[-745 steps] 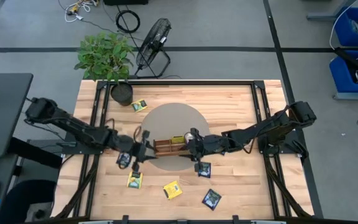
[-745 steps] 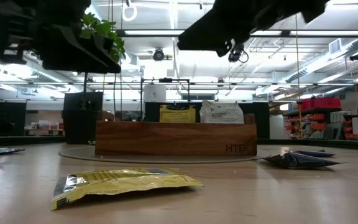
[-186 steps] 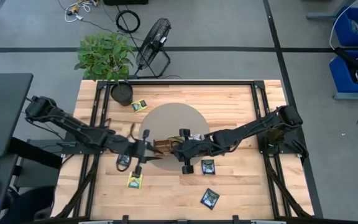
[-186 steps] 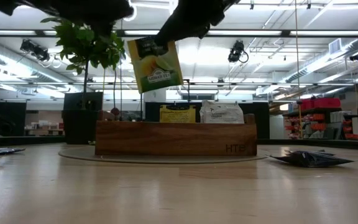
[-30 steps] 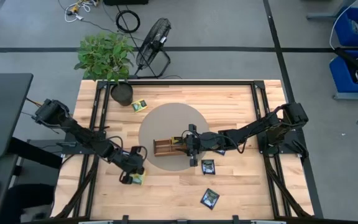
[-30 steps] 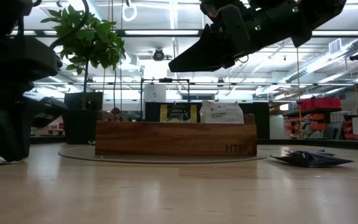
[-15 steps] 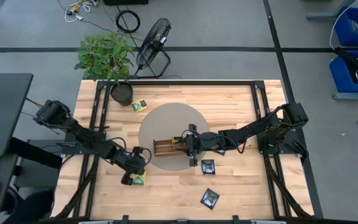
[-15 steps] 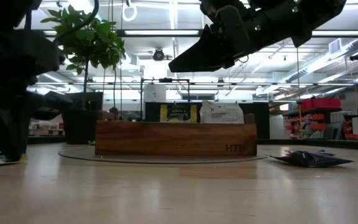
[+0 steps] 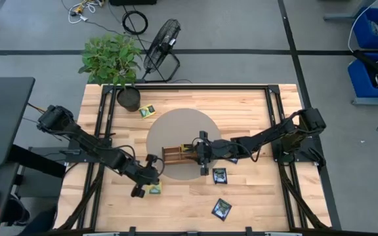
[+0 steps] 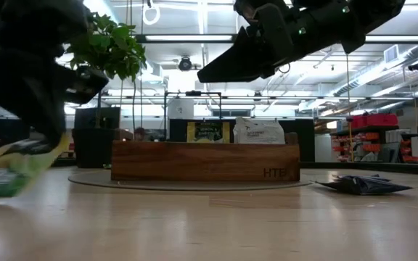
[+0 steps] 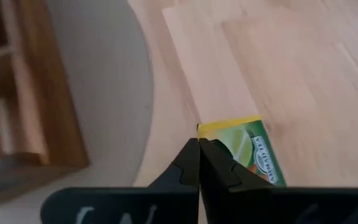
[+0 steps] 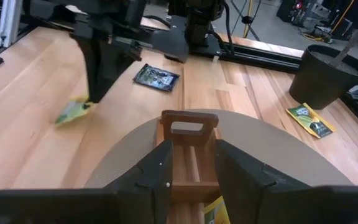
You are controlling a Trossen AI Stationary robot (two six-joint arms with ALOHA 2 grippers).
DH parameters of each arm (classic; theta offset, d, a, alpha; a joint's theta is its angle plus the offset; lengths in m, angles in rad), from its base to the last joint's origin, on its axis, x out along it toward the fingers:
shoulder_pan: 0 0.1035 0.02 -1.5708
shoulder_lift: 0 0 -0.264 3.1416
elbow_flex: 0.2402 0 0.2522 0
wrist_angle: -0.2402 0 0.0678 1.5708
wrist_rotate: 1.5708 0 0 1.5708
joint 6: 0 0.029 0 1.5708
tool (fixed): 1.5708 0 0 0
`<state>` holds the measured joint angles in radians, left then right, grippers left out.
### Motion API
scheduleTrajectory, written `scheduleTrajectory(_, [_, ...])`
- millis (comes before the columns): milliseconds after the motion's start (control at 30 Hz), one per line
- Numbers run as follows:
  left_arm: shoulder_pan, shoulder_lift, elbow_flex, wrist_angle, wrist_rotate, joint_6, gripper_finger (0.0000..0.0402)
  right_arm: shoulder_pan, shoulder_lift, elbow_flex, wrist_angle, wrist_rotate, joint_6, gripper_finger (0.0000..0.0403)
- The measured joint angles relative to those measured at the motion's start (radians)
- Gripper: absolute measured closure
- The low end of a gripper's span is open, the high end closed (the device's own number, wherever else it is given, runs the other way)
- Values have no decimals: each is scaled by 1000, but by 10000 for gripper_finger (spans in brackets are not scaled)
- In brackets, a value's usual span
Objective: Pick & Place Tea
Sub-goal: Put the yellow tea bag into the middle section of the wooden organizer
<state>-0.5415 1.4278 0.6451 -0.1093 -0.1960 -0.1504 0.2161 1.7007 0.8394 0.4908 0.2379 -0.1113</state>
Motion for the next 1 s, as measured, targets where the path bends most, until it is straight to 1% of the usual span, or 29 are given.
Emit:
scheduleTrajectory(100, [0,-1,35,-47,-45,15,401,15,-18,0,-2,0,-2,277])
scheduleTrajectory(200, [0,-10,47,-48,-76,48,401,30,-51,0,-19,3,-21,277])
scheduleTrajectory(300, [10,-25,49,-30,-95,68,401,45,-93,0,-48,32,-25,277])
scheduleTrajectory(433, [28,-79,49,-20,-102,84,401,62,-130,0,-98,70,-25,277])
scheduleTrajectory(633, [45,-160,49,-8,-101,116,401,80,-133,0,-141,95,-6,277])
scheduleTrajectory(800, [90,-176,69,2,-100,151,401,93,-133,0,-207,98,49,277])
scheduleTrajectory(1000, [173,-176,131,6,-99,244,401,140,-147,0,-199,223,4,277])
